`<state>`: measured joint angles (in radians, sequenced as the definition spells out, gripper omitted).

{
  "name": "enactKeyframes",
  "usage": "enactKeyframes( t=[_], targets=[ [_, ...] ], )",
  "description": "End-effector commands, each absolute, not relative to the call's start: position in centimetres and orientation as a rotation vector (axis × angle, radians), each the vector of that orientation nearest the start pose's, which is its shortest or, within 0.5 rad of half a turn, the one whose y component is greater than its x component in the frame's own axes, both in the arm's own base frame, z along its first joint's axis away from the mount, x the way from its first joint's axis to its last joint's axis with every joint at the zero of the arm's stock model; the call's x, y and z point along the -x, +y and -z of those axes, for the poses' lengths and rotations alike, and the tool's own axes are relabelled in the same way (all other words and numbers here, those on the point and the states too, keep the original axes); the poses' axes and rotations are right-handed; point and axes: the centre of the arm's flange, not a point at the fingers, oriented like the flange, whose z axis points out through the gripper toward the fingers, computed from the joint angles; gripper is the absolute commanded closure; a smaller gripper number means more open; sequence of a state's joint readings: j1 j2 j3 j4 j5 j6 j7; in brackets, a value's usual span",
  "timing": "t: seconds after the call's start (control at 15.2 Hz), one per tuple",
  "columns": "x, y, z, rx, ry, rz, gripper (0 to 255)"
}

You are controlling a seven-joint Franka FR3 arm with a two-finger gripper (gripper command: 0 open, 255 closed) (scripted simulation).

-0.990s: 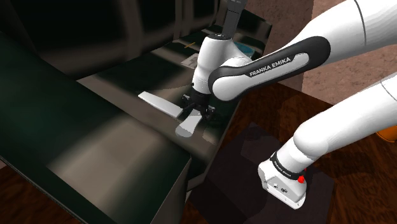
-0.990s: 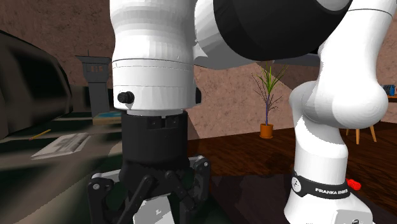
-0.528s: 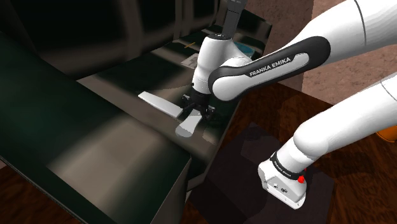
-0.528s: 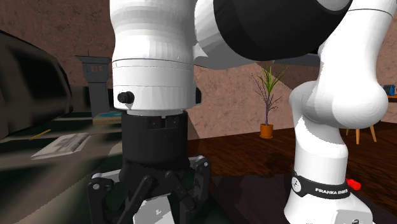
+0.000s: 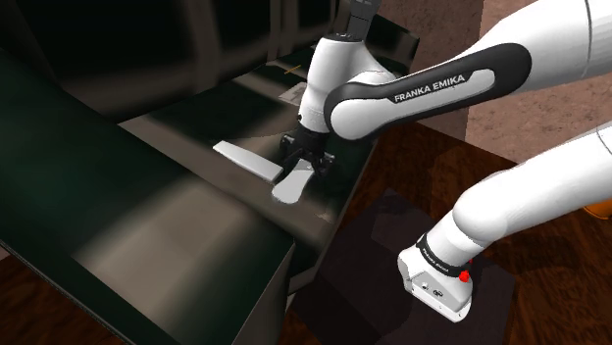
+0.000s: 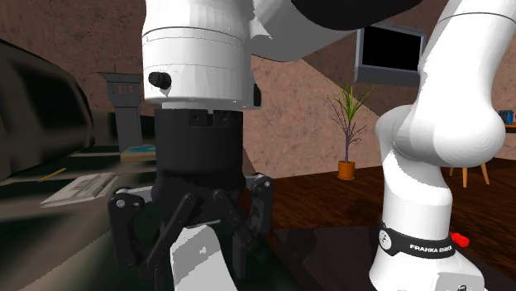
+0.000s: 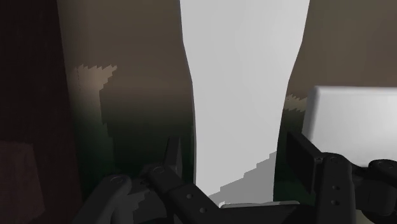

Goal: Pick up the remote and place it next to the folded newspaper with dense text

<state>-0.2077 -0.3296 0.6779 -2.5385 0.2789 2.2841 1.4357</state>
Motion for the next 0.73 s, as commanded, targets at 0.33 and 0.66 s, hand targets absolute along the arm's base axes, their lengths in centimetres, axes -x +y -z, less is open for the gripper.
enactKeyframes(
  t=[0.33,0.66],
  targets=[
    [-38.5,19.8,-40.2,2.597,1.724,0.012,255],
    [-39.5,18.9,-42.3,2.597,1.724,0.012,255]
  ],
)
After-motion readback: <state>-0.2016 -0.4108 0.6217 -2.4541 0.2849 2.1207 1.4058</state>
